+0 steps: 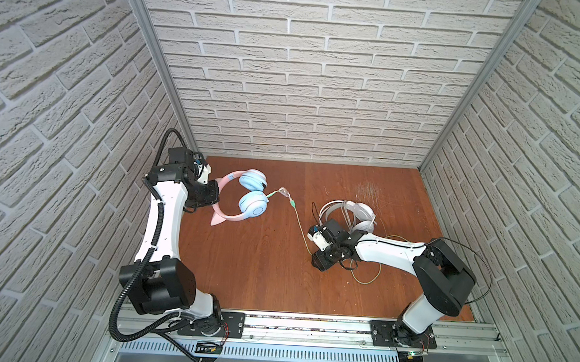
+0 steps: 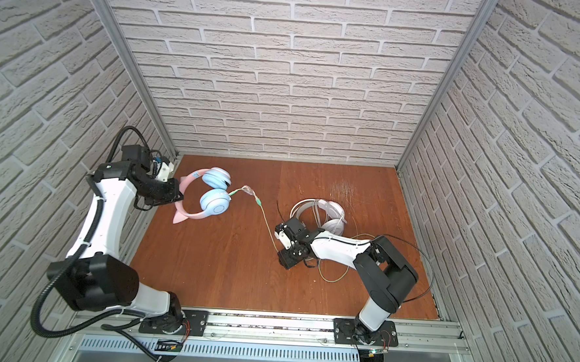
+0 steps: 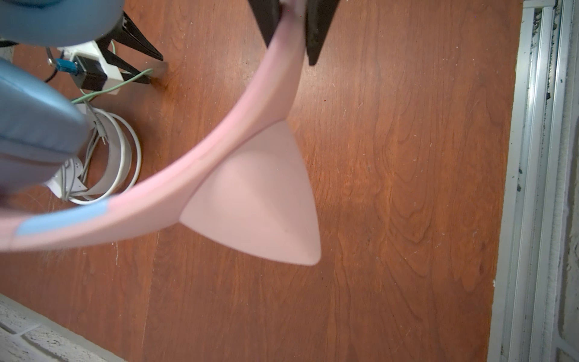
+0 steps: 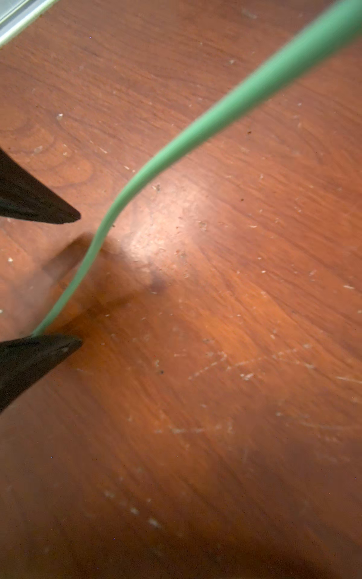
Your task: Wrap the headphones
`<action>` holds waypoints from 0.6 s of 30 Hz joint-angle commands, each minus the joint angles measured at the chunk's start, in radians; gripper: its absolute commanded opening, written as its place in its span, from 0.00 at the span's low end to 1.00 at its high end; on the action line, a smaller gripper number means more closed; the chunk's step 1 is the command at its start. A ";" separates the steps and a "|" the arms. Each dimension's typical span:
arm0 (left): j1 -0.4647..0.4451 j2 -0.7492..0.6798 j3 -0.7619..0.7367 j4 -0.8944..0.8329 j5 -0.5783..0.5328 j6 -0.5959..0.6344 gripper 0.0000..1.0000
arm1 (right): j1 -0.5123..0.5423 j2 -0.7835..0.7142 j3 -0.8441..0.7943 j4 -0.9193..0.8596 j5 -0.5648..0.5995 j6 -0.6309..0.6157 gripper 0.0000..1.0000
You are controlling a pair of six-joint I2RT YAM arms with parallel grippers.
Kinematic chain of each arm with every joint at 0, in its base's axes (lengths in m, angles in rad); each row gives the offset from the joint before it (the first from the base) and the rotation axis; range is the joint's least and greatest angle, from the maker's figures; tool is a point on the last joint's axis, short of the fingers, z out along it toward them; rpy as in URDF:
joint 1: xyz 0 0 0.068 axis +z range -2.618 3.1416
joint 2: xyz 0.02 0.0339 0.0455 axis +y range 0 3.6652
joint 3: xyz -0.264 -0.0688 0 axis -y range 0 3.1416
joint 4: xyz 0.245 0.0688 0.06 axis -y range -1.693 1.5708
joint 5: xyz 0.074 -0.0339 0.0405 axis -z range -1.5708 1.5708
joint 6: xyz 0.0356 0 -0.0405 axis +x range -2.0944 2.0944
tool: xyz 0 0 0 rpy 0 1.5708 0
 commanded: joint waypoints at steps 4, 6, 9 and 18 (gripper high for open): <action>0.007 -0.038 0.044 0.023 0.057 -0.027 0.00 | 0.016 0.058 0.023 -0.012 -0.011 -0.029 0.54; 0.008 -0.038 0.043 0.030 0.053 -0.041 0.00 | 0.020 0.057 0.013 -0.014 -0.017 -0.032 0.46; 0.008 -0.035 0.035 0.052 0.045 -0.071 0.00 | 0.026 0.037 -0.012 -0.008 -0.032 -0.032 0.36; -0.001 -0.048 -0.033 0.134 0.011 -0.162 0.00 | 0.093 -0.091 0.050 -0.151 -0.060 -0.139 0.06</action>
